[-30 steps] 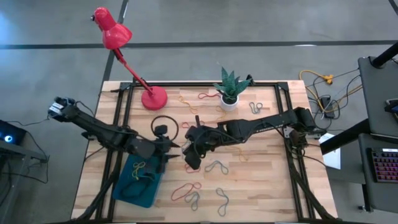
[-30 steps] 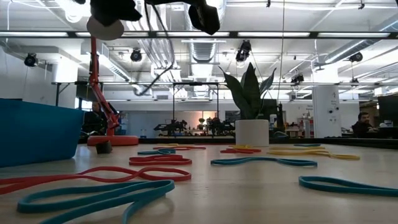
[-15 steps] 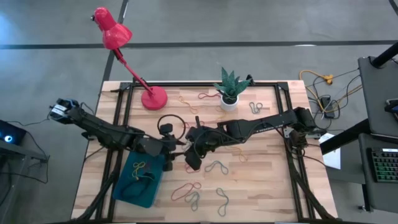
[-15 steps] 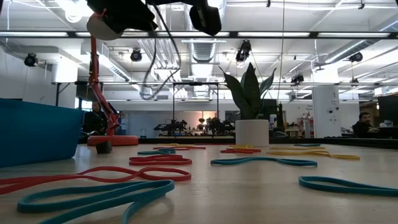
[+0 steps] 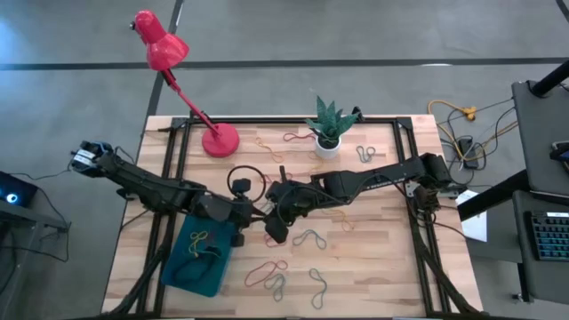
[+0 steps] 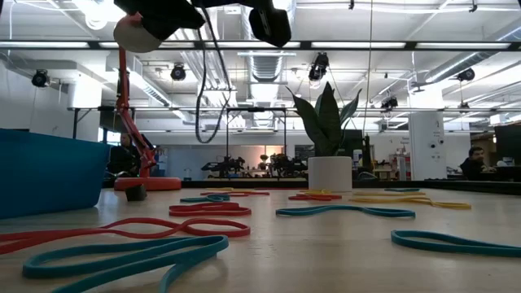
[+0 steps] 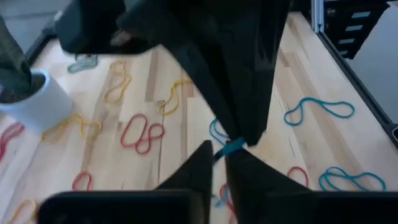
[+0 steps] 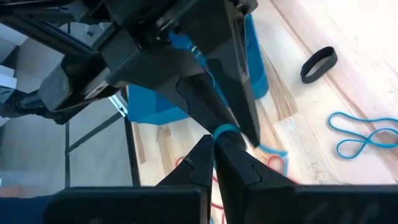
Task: Pick and place rubber bands into bin
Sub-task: Put the blue rubber band into the blue bin
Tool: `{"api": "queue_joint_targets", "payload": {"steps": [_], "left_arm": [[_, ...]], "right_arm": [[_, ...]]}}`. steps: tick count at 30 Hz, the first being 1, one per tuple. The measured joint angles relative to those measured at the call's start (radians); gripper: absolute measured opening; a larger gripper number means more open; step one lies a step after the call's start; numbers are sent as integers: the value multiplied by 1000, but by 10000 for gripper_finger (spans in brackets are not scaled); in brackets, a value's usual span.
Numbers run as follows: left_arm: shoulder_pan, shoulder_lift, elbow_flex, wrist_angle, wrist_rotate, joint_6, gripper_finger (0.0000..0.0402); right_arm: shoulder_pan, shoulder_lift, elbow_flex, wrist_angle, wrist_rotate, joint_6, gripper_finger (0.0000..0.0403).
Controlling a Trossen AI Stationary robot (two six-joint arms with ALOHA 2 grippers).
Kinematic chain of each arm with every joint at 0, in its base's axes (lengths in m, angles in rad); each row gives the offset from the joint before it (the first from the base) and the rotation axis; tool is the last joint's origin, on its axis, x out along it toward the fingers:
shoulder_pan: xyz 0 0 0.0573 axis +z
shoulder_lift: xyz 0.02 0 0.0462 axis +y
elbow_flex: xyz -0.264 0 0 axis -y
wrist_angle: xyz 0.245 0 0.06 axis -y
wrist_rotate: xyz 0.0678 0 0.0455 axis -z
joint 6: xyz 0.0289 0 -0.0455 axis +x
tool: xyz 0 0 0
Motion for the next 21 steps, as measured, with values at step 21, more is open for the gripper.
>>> {"api": "queue_joint_targets", "payload": {"steps": [21], "left_arm": [[15, -23, 7, -220, 3, 1, 0]], "right_arm": [[0, -6, -1, -58, 67, 111, 110]]}}
